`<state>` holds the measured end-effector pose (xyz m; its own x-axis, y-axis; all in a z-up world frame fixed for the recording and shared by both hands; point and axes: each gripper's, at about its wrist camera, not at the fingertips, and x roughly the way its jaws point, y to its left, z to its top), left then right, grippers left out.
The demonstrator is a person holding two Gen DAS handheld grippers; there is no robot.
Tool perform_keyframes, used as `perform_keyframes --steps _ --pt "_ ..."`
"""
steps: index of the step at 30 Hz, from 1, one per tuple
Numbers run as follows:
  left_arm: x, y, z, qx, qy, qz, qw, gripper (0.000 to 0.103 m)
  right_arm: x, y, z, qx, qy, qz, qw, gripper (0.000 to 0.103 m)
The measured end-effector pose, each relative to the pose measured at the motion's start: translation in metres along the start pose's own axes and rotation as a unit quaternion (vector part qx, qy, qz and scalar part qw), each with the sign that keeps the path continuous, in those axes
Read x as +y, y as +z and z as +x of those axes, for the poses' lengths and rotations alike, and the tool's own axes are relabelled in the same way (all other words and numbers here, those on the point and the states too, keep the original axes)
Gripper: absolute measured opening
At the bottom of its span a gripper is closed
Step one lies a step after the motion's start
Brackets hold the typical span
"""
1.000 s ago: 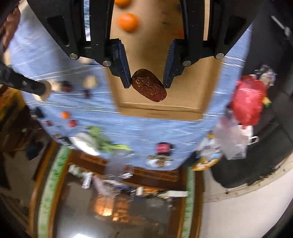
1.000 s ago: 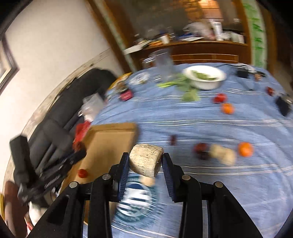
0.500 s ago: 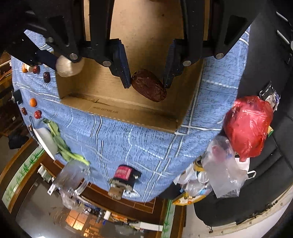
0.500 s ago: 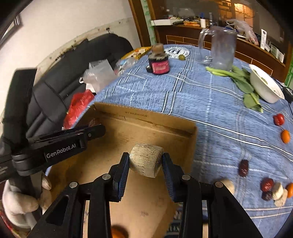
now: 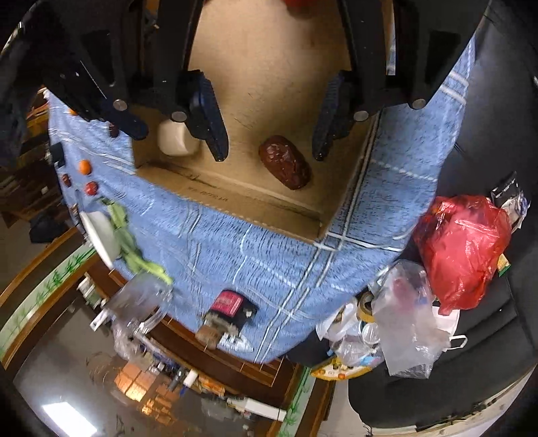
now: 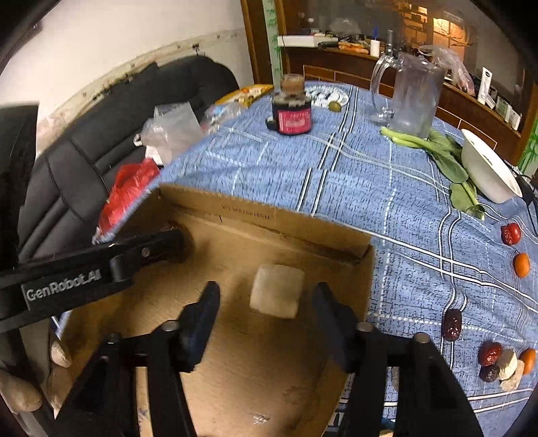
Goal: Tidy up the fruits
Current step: 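Withdraw both tools from the tray toward the table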
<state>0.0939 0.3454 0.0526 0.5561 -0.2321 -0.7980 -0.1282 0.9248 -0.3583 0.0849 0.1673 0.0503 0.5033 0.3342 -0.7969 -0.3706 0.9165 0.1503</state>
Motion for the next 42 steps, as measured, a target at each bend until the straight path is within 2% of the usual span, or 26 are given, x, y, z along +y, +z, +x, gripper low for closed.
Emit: perform_keyframes --steps 5,7,10,14,19,25,31,34,39,42 --pt "-0.005 -0.013 -0.050 -0.036 -0.017 0.000 0.9992 0.060 -0.015 -0.003 -0.039 -0.028 0.016 0.020 0.999 0.064" --pt "-0.012 -0.031 -0.075 -0.050 -0.044 -0.001 0.9977 0.067 -0.030 -0.014 -0.059 -0.039 0.025 0.040 0.998 0.064" --pt "-0.031 -0.055 -0.097 -0.063 -0.074 0.012 0.9952 0.070 -0.054 -0.036 -0.085 -0.053 0.037 0.073 0.995 0.064" --pt "-0.074 -0.093 -0.113 -0.058 -0.114 0.056 0.9903 0.071 -0.090 -0.073 -0.117 -0.062 0.034 0.113 0.991 0.064" --pt "-0.136 -0.133 -0.123 -0.055 -0.129 0.132 0.9813 0.071 -0.150 -0.113 -0.168 -0.086 -0.009 0.150 0.985 0.064" --pt "-0.185 -0.150 -0.109 -0.044 -0.120 0.161 0.9787 0.072 -0.230 -0.152 -0.211 -0.102 -0.039 0.222 0.969 0.063" --pt "-0.214 -0.159 -0.071 -0.015 -0.108 0.177 0.9782 0.072 -0.275 -0.179 -0.211 -0.091 -0.047 0.254 0.962 0.063" --pt "-0.218 -0.155 -0.048 -0.004 -0.087 0.182 0.9795 0.072 -0.289 -0.183 -0.199 -0.082 -0.042 0.261 0.961 0.063" --pt "-0.215 -0.155 -0.014 -0.007 -0.027 0.205 0.9784 0.072 -0.295 -0.178 -0.174 -0.062 -0.028 0.254 0.965 0.063" --pt "-0.204 -0.155 0.001 0.008 -0.021 0.203 0.9789 0.071 -0.289 -0.170 -0.160 -0.054 -0.019 0.239 0.969 0.063"
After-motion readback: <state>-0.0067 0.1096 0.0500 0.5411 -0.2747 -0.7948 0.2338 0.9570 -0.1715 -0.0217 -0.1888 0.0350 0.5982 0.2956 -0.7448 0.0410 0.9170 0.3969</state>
